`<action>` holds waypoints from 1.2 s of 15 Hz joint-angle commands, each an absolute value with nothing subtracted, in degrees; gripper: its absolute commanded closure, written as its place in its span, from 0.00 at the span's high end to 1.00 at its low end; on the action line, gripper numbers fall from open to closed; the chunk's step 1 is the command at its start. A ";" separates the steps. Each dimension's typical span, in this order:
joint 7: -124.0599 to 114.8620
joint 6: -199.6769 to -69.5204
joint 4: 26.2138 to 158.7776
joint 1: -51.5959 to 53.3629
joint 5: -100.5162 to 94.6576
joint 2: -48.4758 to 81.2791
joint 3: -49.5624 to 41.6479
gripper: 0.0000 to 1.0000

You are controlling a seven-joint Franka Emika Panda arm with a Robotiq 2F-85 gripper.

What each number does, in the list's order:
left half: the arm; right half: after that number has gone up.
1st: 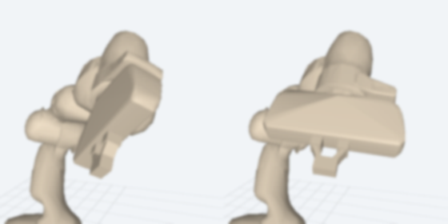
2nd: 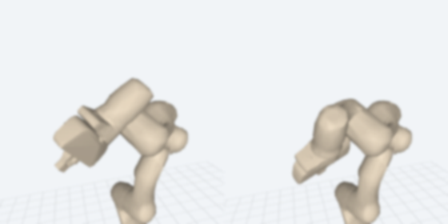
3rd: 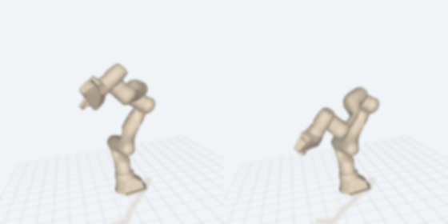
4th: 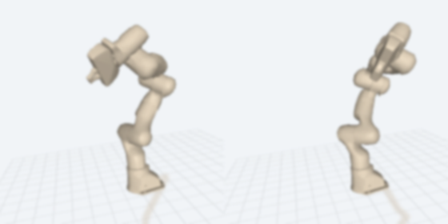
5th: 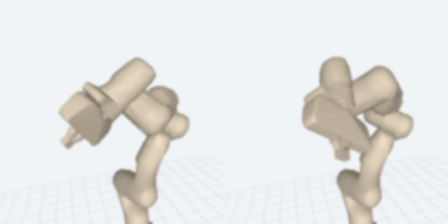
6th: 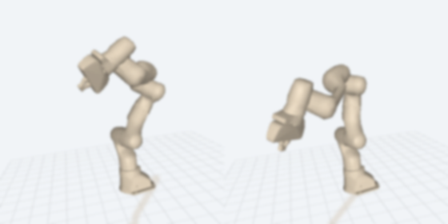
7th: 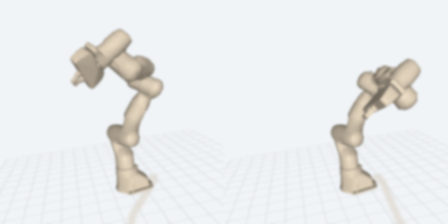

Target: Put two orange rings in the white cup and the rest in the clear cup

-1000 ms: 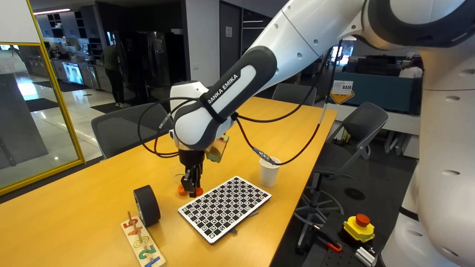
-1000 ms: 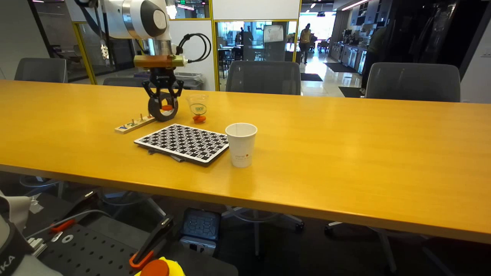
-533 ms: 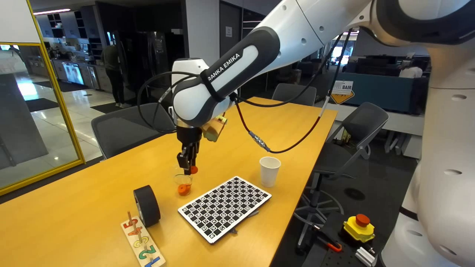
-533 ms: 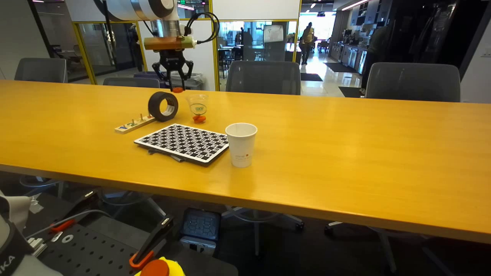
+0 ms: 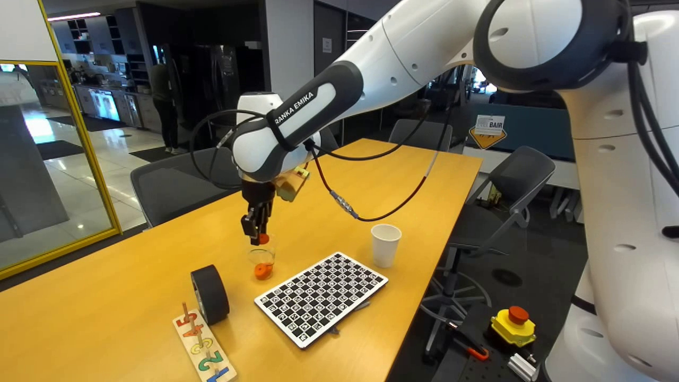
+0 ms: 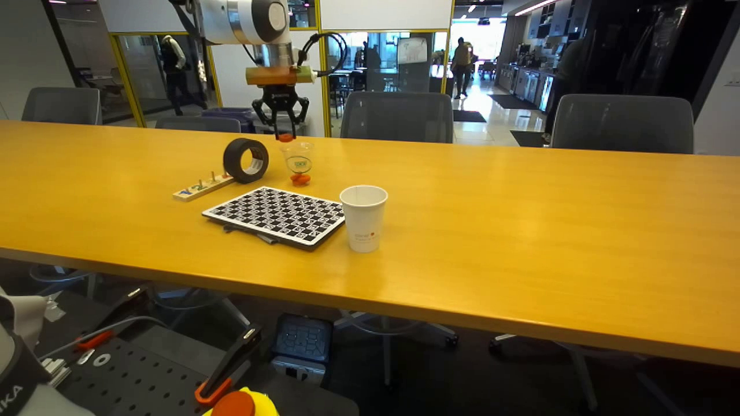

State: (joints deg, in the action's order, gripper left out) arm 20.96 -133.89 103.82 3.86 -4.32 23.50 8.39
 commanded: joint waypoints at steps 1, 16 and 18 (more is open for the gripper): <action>23.00 -131.66 96.30 2.92 -2.75 28.85 8.77 0.21; 16.76 -125.50 101.08 2.01 -2.93 23.20 6.77 1.00; 14.29 -125.36 107.93 1.86 -2.98 16.35 6.04 1.00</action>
State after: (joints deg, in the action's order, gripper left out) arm 17.65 -126.11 97.68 2.16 -3.94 27.05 6.92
